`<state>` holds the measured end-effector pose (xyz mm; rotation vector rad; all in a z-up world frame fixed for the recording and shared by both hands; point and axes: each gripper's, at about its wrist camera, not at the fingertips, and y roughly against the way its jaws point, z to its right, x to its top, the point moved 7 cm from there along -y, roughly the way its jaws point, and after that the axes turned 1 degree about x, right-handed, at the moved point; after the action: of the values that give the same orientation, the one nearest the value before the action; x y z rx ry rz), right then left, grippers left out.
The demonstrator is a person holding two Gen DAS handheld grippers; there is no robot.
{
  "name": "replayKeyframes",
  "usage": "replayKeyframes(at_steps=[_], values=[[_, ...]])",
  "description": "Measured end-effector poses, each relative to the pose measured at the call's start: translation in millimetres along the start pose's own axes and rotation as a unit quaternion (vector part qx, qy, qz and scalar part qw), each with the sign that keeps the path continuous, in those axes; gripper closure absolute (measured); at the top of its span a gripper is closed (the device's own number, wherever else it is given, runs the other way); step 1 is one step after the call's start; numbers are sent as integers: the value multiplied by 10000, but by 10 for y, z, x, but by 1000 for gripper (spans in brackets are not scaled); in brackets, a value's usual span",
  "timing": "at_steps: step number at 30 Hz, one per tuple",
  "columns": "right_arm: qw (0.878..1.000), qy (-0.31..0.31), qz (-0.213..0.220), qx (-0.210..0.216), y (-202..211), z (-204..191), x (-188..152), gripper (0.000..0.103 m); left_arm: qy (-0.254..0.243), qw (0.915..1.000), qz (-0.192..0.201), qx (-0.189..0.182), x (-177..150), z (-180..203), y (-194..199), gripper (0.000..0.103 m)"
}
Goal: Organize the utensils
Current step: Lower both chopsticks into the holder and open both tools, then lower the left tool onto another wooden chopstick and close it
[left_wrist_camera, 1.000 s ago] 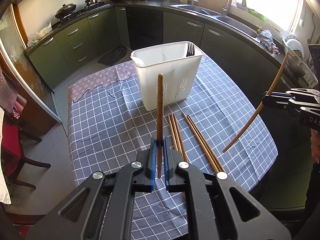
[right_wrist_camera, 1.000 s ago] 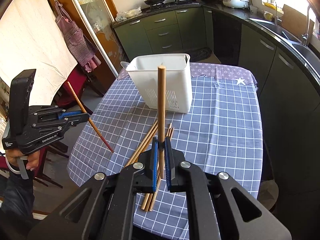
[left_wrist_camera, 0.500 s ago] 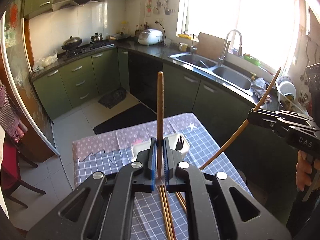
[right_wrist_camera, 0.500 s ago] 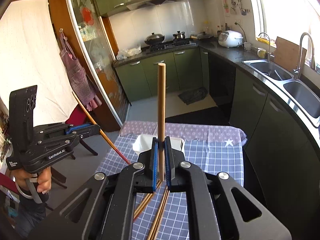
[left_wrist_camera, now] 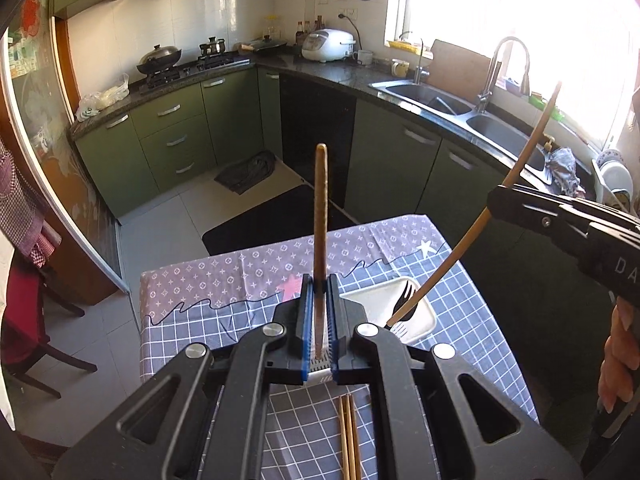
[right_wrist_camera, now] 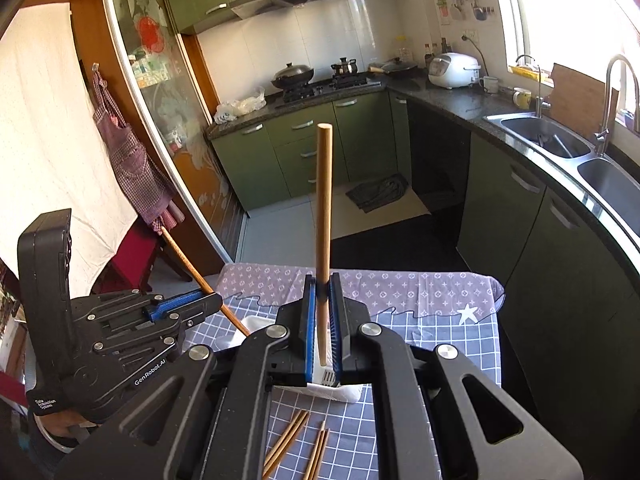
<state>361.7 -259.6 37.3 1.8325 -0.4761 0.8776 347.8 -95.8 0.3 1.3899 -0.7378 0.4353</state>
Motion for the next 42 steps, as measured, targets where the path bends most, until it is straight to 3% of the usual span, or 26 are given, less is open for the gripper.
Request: replayKeyframes(at_steps=[6,9,13,18,23,27,31,36,42], values=[[9985,31,-535,-50,-458,38,-305,94,-138,9991,-396,-51,-229,38,-243,96],[9982,15,-608,-14,-492,29,-356,87,-164,9991,-379,-31,-250,40,-215,92],[9991,44,-416,62,-253,-16,-299,84,-159,9996,-208,-41,-212,41,-4,83],[9994,116,-271,155,206,-115,-397,79,-257,9995,-161,-20,-351,45,310,83],[9968,130,-773,135,340,-13,-916,73,-256,9952,-936,-155,-908,-2,221,83],[9898,128,-1421,-29,206,170,-1488,73,-348,9835,-1757,-267,-1473,54,-80,83],[9798,39,-1994,-121,11,340,-2001,73,-415,9724,-2271,-332,-1839,167,-407,88],[9703,-109,-2413,-100,-163,475,-2416,73,-458,9622,-2665,-324,-2073,278,-779,89],[9664,-225,-2560,-35,-246,539,-2551,73,-559,9555,-2889,-198,-2210,312,-985,90]])
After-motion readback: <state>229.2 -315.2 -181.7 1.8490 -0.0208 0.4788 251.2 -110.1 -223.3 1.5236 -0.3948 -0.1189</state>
